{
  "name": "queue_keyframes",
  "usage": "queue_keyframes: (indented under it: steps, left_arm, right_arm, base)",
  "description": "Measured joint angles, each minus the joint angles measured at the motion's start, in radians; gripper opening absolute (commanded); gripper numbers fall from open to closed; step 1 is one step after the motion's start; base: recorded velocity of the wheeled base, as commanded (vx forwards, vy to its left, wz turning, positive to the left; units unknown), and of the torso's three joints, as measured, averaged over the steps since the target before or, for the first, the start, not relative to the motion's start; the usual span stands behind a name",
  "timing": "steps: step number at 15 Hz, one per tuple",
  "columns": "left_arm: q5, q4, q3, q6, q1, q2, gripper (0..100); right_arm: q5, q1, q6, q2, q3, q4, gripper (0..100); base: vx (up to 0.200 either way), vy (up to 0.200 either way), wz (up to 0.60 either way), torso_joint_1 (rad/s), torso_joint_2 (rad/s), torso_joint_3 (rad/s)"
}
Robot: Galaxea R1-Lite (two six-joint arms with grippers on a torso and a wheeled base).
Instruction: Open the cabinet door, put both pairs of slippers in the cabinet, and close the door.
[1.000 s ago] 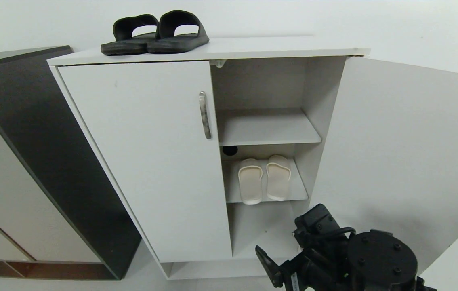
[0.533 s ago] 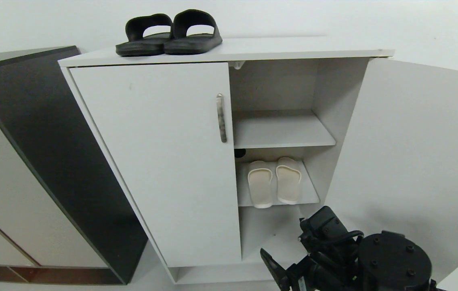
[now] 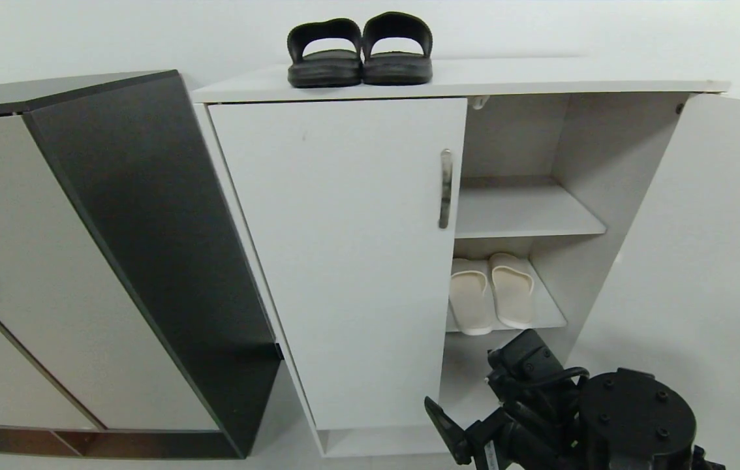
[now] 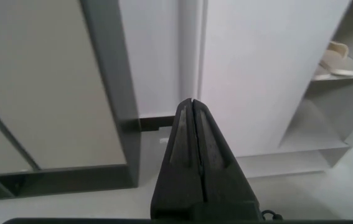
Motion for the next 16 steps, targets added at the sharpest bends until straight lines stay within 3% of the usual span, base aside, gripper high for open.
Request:
queue_keyframes:
  steps: [3, 16]
  left_arm:
    - [0.0, 0.0, 0.0, 0.0, 0.0, 0.0, 0]
    - [0.0, -0.001, 0.0, -0.001, 0.0, 0.0, 0]
  right_arm:
    - [0.0, 0.0, 0.0, 0.001, 0.0, -0.003, 100]
    - [0.0, 0.006, -0.009, 0.011, 0.009, -0.052, 100]
  base:
    - [0.0, 0.2, 0.0, -0.002, 0.0, 0.004]
    - [0.0, 0.0, 0.0, 0.0, 0.0, 0.0]
